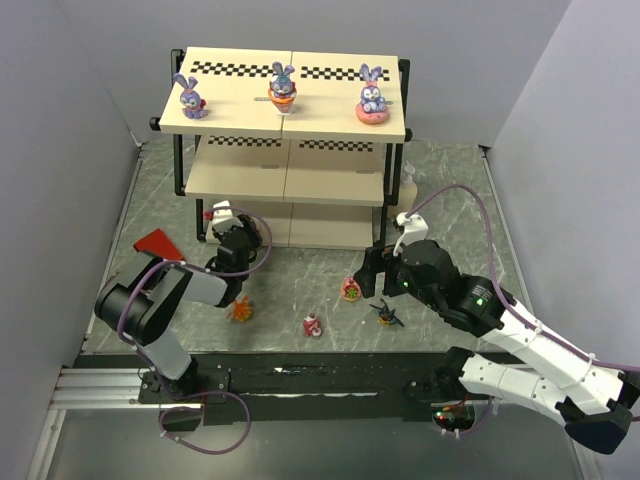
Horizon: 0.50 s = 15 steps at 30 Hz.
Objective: Place and organize the plastic toys onto the shelf
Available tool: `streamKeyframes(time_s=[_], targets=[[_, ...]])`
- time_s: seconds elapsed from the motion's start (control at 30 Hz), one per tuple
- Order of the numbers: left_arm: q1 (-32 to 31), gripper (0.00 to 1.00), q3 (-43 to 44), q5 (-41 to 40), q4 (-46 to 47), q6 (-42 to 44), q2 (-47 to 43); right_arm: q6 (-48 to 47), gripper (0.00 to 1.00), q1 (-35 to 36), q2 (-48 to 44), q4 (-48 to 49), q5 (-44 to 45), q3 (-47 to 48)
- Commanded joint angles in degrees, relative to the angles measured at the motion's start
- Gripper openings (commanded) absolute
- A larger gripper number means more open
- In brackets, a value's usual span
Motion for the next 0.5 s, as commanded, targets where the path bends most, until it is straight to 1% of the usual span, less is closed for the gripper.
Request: streamKeyframes(time_s=[0.0, 0.13, 0.23, 0.33, 0.37, 0.43, 0.47], targets=[[0.7, 0.42, 0.2, 0.43, 1.8, 0.14, -1.09, 0.77, 0.96, -0.47, -0.91, 1.4, 0.19, -0.33], [1.49, 0.43, 0.38, 0.87, 0.92, -0.91, -1.97, 0.6, 0.96, -0.47, -0.65, 1.57, 0.02, -0.42], [2.11, 0.48, -0.06, 1.75, 1.35, -1.17, -2.59, 0.69, 0.96, -0.39, -0.3, 1.66, -0.16, -0.42], [2.11, 0.59, -0.41, 2.89, 0.83, -1.44, -3.55, 0.69, 0.96, -0.47, -0.03, 1.75, -0.33, -0.42], [2.11, 0.68, -0.67, 3.24, 0.83, -1.7, -3.82, 0.69, 0.96, -0.47, 0.06, 1.92, -0.42, -0.51], [2.11, 0.77, -1.64, 4.29, 0.91, -2.58, -5.22, 0.69, 0.96, -0.47, -0.03, 2.19, -0.6, -0.69], [2.11, 0.82, -1.91, 4.56, 0.39, -2.93, -5.66, 0.77, 0.96, -0.47, -0.12, 2.36, -0.86, -0.77]])
